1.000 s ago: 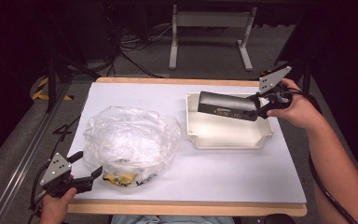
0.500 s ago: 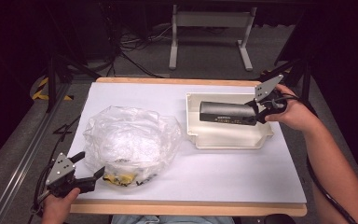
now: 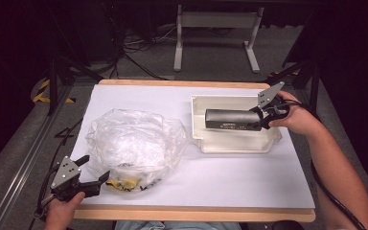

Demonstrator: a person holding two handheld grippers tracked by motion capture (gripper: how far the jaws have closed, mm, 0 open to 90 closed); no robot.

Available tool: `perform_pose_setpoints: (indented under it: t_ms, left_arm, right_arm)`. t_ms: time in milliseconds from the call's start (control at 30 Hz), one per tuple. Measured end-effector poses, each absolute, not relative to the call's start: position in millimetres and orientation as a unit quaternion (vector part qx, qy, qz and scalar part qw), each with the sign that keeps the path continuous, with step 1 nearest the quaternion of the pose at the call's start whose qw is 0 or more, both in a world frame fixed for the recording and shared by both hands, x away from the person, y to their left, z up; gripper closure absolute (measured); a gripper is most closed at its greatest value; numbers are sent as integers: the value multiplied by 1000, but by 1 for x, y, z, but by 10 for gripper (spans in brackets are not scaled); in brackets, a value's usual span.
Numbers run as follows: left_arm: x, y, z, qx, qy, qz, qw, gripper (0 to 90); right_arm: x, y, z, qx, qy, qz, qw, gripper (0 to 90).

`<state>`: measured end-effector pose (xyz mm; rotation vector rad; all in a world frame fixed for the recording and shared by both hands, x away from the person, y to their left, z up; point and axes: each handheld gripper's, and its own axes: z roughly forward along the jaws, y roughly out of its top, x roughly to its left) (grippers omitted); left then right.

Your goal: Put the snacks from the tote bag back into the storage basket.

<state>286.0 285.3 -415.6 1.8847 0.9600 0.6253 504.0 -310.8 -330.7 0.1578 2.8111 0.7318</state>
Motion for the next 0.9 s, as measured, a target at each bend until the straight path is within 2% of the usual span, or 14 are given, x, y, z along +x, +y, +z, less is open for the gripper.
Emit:
perform_pose_setpoints:
  t_ms: [900]
  left_arm:
    - [287, 283, -417, 768, 384, 252, 447, 138]
  right_arm:
    - [516, -309, -359, 71, 969, 225, 74, 425]
